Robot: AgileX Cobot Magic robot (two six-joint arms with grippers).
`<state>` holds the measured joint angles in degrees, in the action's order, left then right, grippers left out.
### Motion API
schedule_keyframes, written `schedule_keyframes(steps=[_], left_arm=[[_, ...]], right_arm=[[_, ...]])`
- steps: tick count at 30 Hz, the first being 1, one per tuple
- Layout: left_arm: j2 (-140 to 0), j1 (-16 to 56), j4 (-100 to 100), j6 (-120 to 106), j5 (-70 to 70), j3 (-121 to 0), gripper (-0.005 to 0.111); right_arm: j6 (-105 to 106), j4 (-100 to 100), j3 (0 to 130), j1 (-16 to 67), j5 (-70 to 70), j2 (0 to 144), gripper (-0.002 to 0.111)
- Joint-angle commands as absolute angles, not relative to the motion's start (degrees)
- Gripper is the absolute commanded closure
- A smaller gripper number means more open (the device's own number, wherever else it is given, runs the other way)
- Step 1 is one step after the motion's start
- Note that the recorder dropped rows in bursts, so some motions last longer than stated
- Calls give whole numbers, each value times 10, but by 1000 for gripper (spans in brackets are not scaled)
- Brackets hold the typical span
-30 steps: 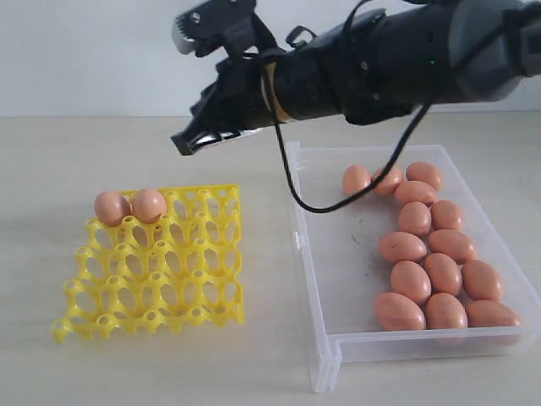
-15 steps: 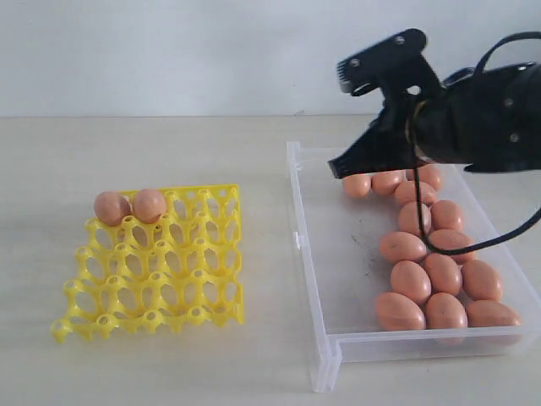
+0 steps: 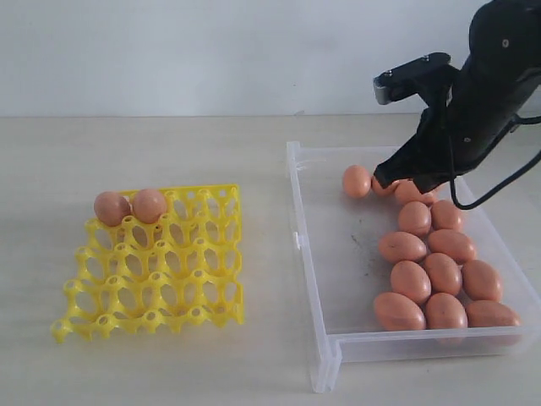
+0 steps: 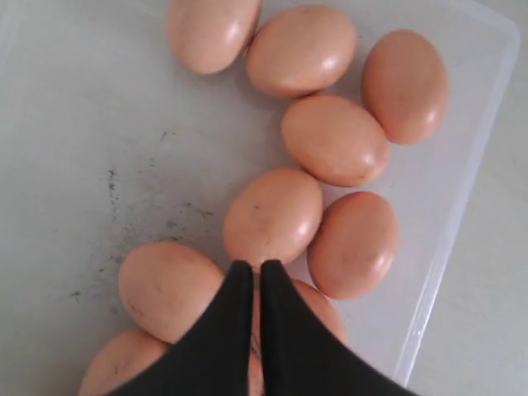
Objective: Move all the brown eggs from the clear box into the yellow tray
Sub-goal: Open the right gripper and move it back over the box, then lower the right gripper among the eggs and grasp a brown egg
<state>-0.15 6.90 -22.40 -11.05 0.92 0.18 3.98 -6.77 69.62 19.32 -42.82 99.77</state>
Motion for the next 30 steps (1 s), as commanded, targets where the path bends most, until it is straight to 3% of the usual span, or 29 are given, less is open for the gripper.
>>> schedule_keyframes(steps=[1,8,10,30], left_arm=[[0,72,-229,-106,0,0,103],[0,72,-229,-106,0,0,103],[0,72,-229,-106,0,0,103],[0,72,-229,-106,0,0,103]], right_arm=[[57,-43,712,188,-456,1018,103],[9,-43,713,188,-446,1067,59],[-11,-43,713,188,-436,1081,55],[-27,8,735,188,-409,1119,54]])
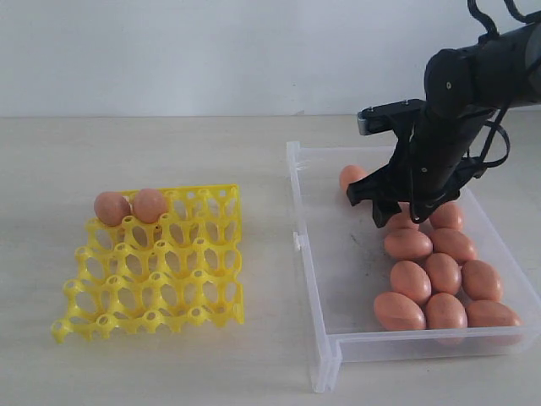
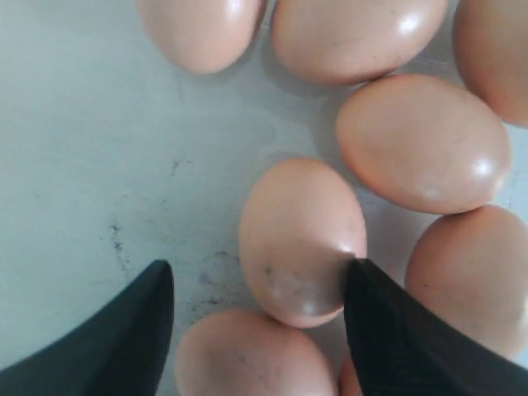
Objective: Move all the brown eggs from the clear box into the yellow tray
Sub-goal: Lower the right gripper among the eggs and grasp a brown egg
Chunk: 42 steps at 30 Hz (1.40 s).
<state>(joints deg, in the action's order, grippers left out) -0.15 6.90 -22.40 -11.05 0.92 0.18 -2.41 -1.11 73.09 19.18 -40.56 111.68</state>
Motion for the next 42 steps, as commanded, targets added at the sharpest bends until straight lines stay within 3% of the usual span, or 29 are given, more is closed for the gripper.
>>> schedule_keyframes(steps=[1,42], left_arm=[[0,72,-229,-106,0,0,103],[0,72,-229,-106,0,0,103]], right_arm=[[-27,8,735,188,-409,1119,54],[-50,27,735,188,-398,1167,54]])
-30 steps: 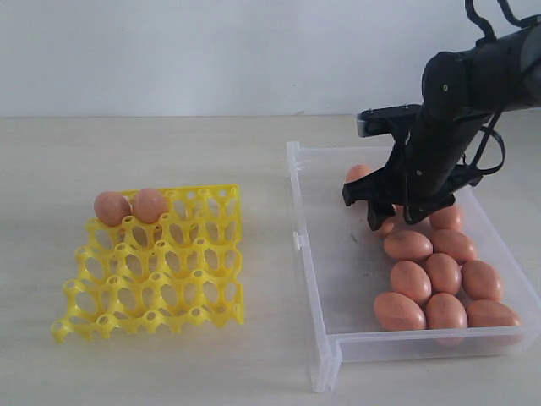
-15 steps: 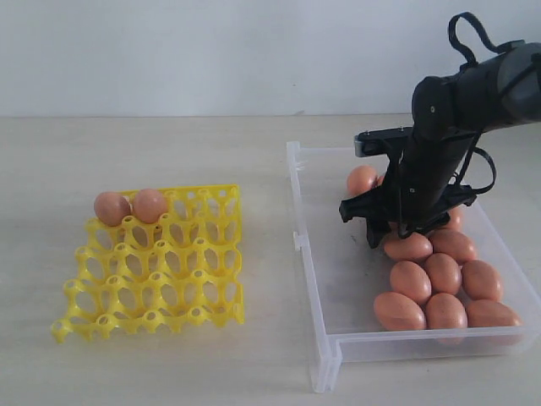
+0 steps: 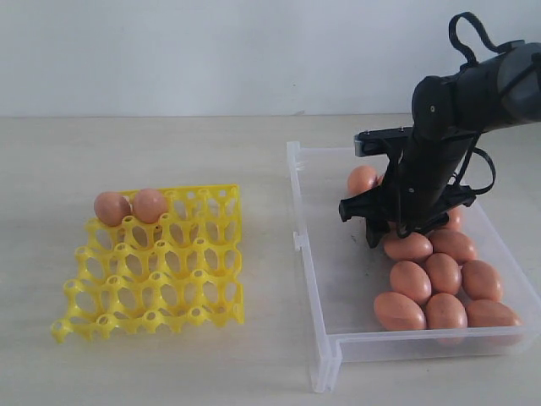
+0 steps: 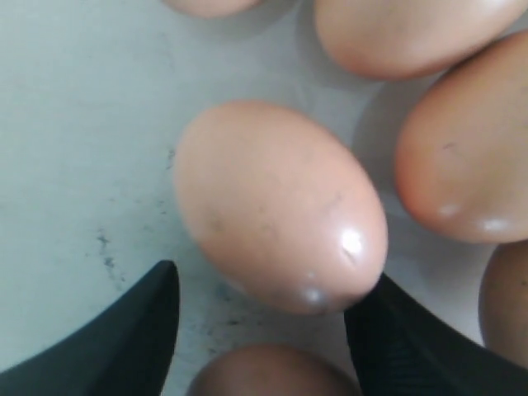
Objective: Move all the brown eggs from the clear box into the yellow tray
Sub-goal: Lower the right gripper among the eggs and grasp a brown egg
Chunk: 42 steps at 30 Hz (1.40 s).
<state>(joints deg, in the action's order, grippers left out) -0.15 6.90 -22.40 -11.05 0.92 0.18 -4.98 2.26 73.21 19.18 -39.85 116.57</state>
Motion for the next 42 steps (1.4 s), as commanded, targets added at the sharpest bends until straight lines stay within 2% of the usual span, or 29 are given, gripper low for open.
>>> schedule_keyframes(steps=[1,42], left_arm=[[0,72,-229,-106,0,0,103],[0,72,-229,-106,0,0,103]], right_arm=[[-50,27,735,188,-398,1167,54],[-44,70,735,188,-414,1167,54]])
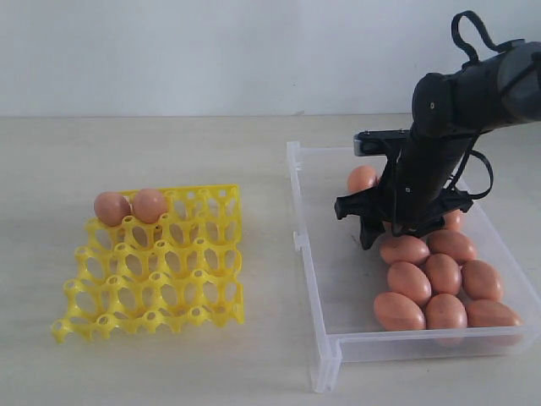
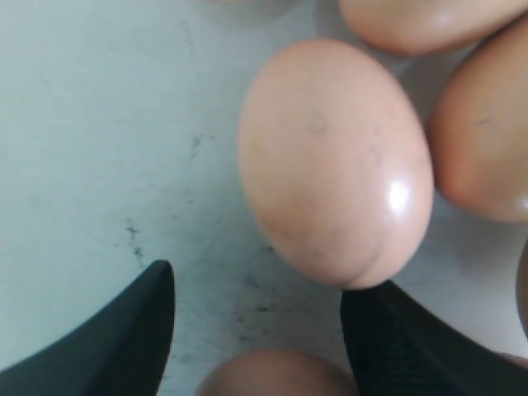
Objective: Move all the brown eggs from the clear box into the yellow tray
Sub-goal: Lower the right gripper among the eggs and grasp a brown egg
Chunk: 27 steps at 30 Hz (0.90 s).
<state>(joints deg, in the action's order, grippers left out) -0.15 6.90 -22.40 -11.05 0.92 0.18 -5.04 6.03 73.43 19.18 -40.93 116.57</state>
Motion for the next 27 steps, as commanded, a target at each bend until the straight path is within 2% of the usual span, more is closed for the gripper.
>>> schedule_keyframes(steps=[1,27], left_arm=[[0,72,-229,-106,0,0,103],[0,72,-229,-106,0,0,103]], right_arm=[[-44,70,735,188,-414,1167,54],[-24,75,733,188,-409,1218,54]])
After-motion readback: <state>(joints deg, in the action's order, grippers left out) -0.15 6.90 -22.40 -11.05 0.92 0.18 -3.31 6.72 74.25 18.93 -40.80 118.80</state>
